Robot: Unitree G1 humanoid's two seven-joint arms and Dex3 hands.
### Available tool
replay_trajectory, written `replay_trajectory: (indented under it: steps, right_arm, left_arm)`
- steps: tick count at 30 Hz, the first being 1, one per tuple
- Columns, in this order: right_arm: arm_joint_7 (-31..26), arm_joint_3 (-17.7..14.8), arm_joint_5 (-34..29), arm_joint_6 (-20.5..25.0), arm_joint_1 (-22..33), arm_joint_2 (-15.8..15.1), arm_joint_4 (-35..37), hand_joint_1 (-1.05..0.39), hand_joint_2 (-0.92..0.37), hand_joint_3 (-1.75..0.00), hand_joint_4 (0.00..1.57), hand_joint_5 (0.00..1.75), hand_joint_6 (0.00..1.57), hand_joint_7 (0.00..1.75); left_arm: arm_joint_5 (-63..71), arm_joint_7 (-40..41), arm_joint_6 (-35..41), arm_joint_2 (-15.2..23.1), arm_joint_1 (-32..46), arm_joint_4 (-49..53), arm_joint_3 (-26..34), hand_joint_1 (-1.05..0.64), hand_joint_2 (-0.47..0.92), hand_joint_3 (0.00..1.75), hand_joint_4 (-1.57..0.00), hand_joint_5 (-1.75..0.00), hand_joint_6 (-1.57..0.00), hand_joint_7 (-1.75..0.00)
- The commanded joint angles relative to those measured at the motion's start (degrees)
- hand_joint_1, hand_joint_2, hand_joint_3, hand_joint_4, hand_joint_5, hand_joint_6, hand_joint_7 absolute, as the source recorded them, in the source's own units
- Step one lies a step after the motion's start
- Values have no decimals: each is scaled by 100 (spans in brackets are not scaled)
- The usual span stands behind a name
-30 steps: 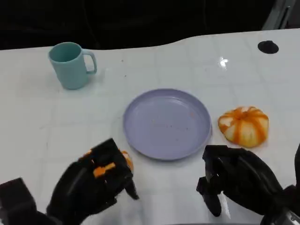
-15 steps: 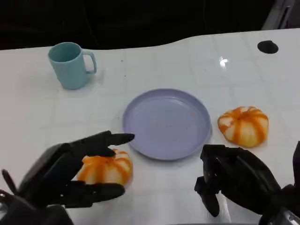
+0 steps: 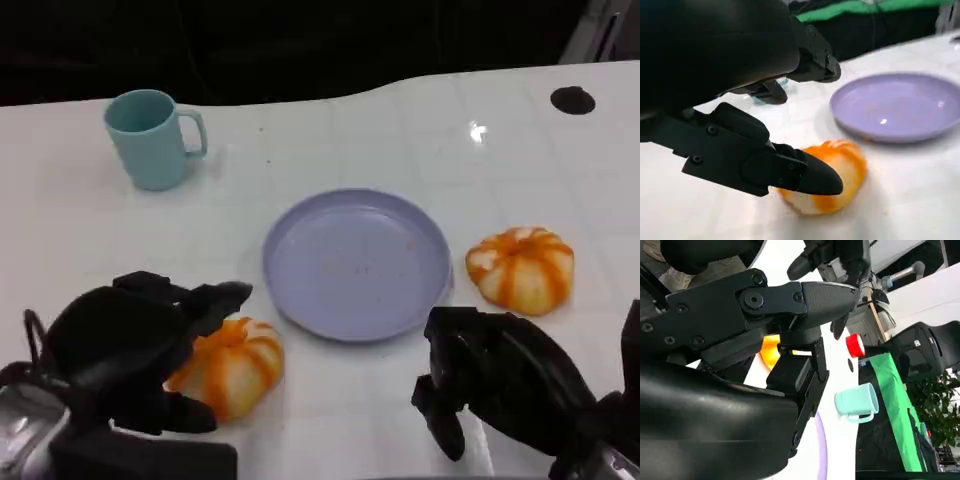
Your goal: Grasp the bread from the table and place it into the plate.
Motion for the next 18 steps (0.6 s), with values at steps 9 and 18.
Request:
replay_trajectory:
  steps: [9,18]
  right_arm:
    - [12,-77,66,-33,40,-66,-95,-94,-92,-37,128,161,110,152]
    - [-18,-70,49,-13,75,-84,-156,-95,-92,-37,129,161,111,153]
  left_arm:
    - [136,-45,477,-88,-1150,1885,-854,-79,92,10,-21,-21,-16,0]
    - [-203,710,293,-257,-1425,2946,-1114,-71,92,9,-31,-22,-26,-4]
